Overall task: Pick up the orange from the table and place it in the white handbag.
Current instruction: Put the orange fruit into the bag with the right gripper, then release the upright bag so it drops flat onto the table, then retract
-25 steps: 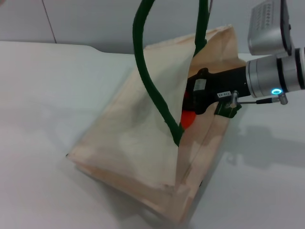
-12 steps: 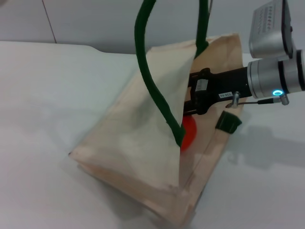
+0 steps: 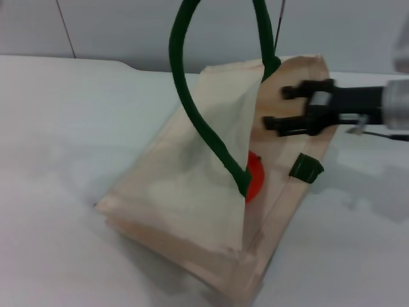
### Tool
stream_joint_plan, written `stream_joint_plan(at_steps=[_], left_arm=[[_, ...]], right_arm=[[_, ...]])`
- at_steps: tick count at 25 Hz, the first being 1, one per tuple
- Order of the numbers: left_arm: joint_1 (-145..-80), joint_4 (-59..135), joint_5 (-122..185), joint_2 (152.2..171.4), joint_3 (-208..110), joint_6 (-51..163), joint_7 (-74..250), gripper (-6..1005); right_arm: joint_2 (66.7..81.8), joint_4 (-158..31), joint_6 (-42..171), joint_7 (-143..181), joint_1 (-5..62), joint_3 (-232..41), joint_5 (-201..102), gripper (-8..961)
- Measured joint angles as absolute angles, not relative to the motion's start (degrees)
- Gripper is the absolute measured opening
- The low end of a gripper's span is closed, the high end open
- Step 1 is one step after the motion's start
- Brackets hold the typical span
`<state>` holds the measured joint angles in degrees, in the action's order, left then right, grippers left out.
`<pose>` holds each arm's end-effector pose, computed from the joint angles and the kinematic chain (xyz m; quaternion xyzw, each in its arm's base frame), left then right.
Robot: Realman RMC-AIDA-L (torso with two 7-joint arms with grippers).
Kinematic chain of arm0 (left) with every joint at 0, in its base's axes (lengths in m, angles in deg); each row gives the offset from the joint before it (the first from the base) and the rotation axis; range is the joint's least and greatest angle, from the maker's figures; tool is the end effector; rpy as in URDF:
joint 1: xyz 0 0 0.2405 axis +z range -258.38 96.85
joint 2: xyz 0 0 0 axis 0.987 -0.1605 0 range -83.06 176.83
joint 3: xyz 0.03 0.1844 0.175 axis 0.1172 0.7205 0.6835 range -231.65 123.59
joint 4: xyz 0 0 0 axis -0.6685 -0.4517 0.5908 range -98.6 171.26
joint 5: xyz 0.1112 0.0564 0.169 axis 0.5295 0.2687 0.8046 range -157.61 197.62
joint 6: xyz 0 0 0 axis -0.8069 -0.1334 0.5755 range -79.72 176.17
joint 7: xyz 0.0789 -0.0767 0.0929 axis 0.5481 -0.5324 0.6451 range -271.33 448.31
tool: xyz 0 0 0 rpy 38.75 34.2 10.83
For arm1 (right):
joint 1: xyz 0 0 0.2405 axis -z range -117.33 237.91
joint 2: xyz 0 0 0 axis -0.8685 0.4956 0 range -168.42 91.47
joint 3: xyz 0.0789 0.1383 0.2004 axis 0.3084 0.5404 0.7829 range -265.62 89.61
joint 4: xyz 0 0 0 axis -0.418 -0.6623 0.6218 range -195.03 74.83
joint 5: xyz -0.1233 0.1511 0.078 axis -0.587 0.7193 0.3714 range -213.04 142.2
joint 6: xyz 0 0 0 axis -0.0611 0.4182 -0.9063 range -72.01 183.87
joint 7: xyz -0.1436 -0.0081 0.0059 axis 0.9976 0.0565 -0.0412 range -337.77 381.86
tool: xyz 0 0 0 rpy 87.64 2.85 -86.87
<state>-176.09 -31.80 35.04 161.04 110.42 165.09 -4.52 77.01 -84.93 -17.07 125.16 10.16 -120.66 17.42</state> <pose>-0.0167 0.4224 0.1360 -0.9831 -0.1278 -0.0168 0.1300 0.2081 0.4187 -0.0134 -0.9613 0.1526 0.1515 0.1721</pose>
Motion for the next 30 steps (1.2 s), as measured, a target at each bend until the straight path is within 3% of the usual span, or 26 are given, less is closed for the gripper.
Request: stream_joint_plan(at_steps=[9,16,23,30], left_arm=[[-171.52,-31.8,31.57,160.44,110.41,164.91,-4.73,143],[-170.74,-31.65,31.27,160.26,110.41,164.86,-4.52,142],[-169.97,-29.88,31.2,160.26,110.41,164.04,-4.5,142],[-169.73,-28.21,31.18,160.32,110.41,162.83,-4.52,143]], right_arm=[[75.99,-91.6,-16.17,124.87,21.16,-117.22,26.66,893],[75.6,-91.76,-15.45,125.25,22.85,-108.9,27.0,893],[77.17,-90.18,-13.31,132.47,22.72,-96.4,27.07,893],[76.86,-84.96,-8.6,138.33,21.71,-90.28,27.07,893]])
